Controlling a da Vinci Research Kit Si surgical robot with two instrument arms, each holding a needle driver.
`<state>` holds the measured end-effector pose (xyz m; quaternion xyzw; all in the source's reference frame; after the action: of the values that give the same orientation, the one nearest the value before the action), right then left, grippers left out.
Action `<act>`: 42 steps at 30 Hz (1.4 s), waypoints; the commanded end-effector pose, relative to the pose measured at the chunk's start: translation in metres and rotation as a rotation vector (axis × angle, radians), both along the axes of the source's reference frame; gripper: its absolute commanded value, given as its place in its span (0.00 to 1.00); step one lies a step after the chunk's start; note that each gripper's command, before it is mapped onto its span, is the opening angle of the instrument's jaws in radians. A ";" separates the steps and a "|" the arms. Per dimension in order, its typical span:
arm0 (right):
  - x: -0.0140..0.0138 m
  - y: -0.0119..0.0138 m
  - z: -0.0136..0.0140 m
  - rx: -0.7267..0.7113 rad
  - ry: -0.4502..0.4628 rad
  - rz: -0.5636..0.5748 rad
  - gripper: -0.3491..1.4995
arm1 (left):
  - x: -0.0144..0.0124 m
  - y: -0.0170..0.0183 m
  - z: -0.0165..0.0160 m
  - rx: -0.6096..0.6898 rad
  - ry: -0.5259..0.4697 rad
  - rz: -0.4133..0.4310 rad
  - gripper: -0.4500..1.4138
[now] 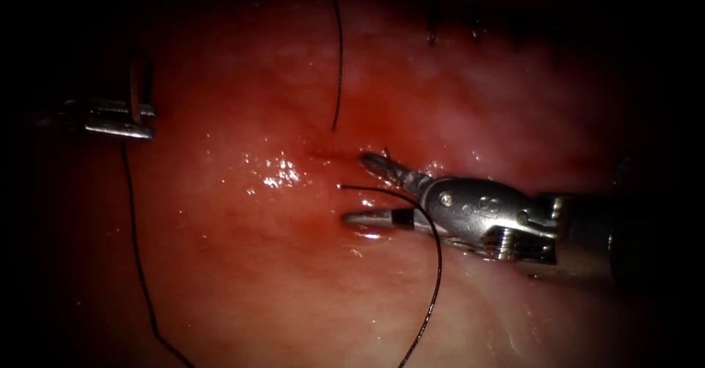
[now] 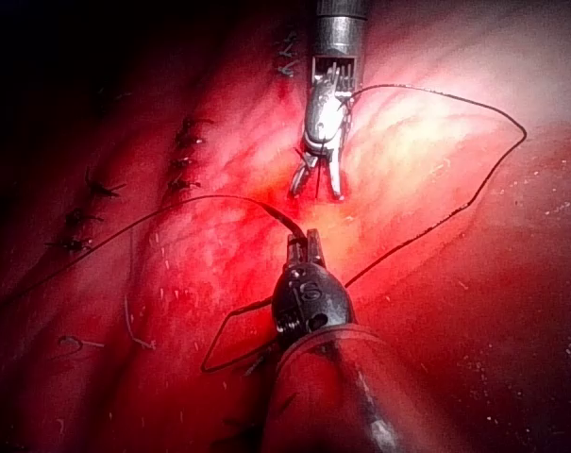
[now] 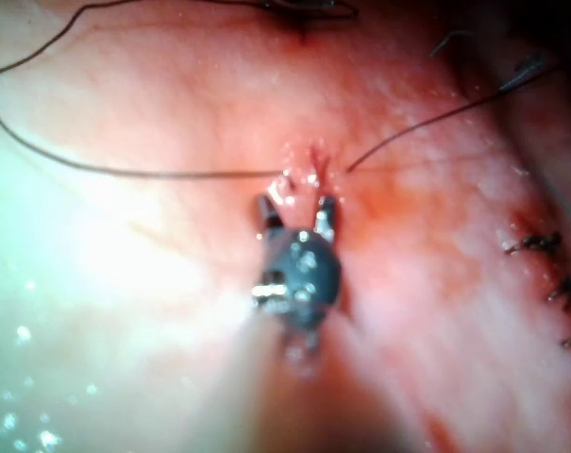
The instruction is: Wound Closure
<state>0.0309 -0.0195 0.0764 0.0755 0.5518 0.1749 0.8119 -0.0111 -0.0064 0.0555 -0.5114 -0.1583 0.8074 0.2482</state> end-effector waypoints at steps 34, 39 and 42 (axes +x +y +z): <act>0.0001 -0.0018 -0.0067 -0.043 -0.065 0.037 0.00 | -0.0006 -0.0003 0.0006 0.000 0.001 0.004 0.00; -0.0001 -0.0058 -0.0110 -0.084 -0.058 -0.009 0.00 | -0.0006 -0.0003 0.0006 0.000 0.001 0.004 0.00; 0.0003 -0.0088 -0.0148 -0.116 -0.047 -0.037 0.00 | -0.0007 -0.0003 0.0006 0.000 0.002 0.003 0.00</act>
<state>0.0303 -0.0276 0.0616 0.0323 0.5374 0.1295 0.8327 -0.0112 -0.0066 0.0556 -0.5103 -0.1590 0.8084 0.2467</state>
